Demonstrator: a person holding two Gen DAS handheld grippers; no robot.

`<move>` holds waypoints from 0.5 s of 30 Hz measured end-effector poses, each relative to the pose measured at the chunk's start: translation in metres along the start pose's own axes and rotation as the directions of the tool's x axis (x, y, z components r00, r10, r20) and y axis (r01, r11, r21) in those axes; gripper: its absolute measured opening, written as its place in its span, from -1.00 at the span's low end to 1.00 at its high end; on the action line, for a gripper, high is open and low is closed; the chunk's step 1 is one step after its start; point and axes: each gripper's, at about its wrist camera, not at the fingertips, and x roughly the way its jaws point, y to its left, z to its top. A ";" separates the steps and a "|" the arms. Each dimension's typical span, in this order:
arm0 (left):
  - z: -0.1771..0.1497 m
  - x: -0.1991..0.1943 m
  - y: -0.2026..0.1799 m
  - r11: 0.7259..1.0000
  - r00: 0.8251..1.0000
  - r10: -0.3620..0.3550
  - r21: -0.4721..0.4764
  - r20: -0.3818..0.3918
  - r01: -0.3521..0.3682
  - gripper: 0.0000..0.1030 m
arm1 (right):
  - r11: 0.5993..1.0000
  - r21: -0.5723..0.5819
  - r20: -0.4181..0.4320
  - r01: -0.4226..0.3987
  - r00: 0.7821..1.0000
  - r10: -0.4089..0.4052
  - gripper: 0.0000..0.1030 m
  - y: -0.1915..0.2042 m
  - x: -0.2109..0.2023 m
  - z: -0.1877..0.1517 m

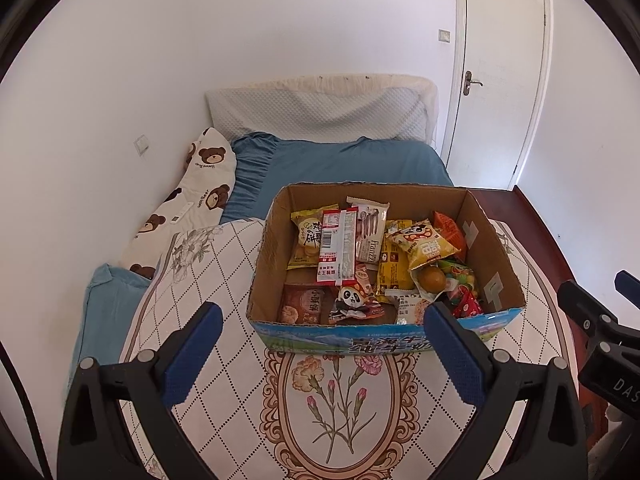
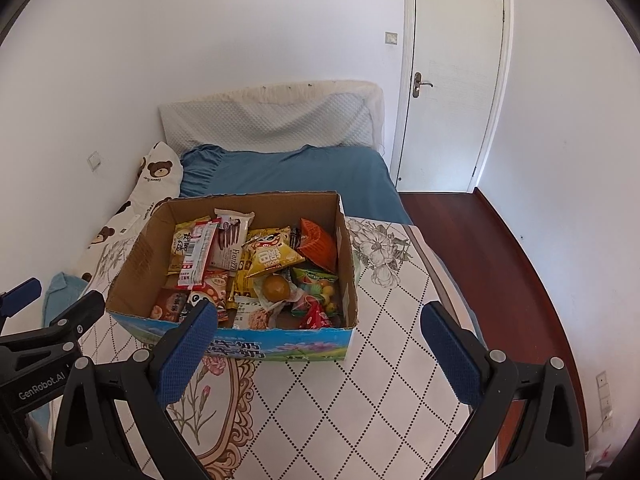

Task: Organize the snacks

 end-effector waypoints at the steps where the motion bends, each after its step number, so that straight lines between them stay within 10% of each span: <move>1: 0.000 0.000 0.000 1.000 1.000 0.000 0.001 0.001 0.000 1.00 | 1.000 -0.003 0.000 0.001 1.000 -0.001 1.00 0.001 0.000 0.000; 15: 0.003 -0.001 0.001 1.000 1.000 -0.007 -0.005 0.010 0.007 1.00 | 1.000 -0.006 -0.008 0.012 1.000 -0.012 1.00 0.001 0.005 -0.003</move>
